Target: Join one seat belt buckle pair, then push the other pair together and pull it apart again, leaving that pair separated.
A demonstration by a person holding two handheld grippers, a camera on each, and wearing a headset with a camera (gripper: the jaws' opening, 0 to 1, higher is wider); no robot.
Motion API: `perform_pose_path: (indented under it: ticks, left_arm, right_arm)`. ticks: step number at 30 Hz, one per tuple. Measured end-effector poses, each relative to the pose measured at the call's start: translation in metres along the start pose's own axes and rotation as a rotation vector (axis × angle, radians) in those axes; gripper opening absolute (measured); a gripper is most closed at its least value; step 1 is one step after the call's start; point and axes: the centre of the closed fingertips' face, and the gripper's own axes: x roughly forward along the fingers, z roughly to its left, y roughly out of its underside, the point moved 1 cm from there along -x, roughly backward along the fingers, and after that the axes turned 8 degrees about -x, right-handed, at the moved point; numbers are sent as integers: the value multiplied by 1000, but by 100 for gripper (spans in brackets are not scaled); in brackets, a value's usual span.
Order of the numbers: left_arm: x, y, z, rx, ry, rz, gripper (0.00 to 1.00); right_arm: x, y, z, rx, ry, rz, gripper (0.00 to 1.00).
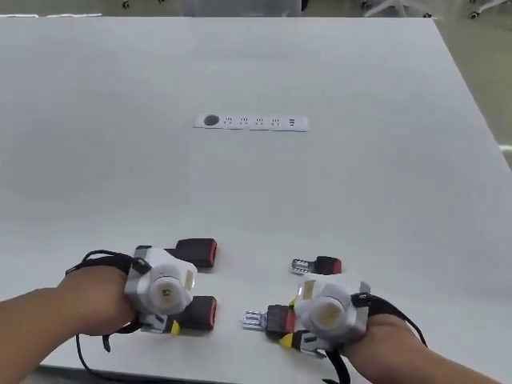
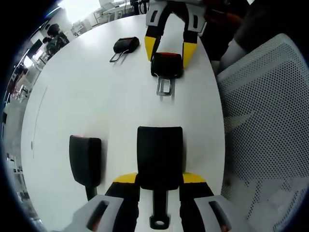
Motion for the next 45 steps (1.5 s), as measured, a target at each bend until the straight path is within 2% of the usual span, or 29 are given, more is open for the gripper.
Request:
perform_pose_path:
  ticks: [6,9,13,23,27,32,34,36,45]
  left_arm:
    - [0,0,0,-3,-1,6,32]
    - [1,0,1,-5,0,13,32]
    - [1,0,1,-8,-4,14,32]
    - [1,-1,0,12,-6,30,32]
    - [1,-1,-1,18,-8,26,32]
    - [1,-1,-1,24,-7,18,32]
    - [1,0,-1,38,-7,12,32]
    - [1,0,0,24,-3,10,32]
    - [2,-2,0,44,11,26,32]
  right_arm:
    - [11,-15,1,12,3,-1,33]
    - [16,-21,6,-18,-2,-5,33]
    - [21,-27,5,-15,5,-2,33]
    - [26,-35,3,-27,15,-5,33]
    - [25,-44,4,-32,20,-33,33]
    - [31,-45,5,-36,15,-38,33]
    - [31,-46,5,-73,19,-36,33]
    - [31,-45,4,-47,7,-51,33]
    - [31,-45,4,-71,-3,-72,33]
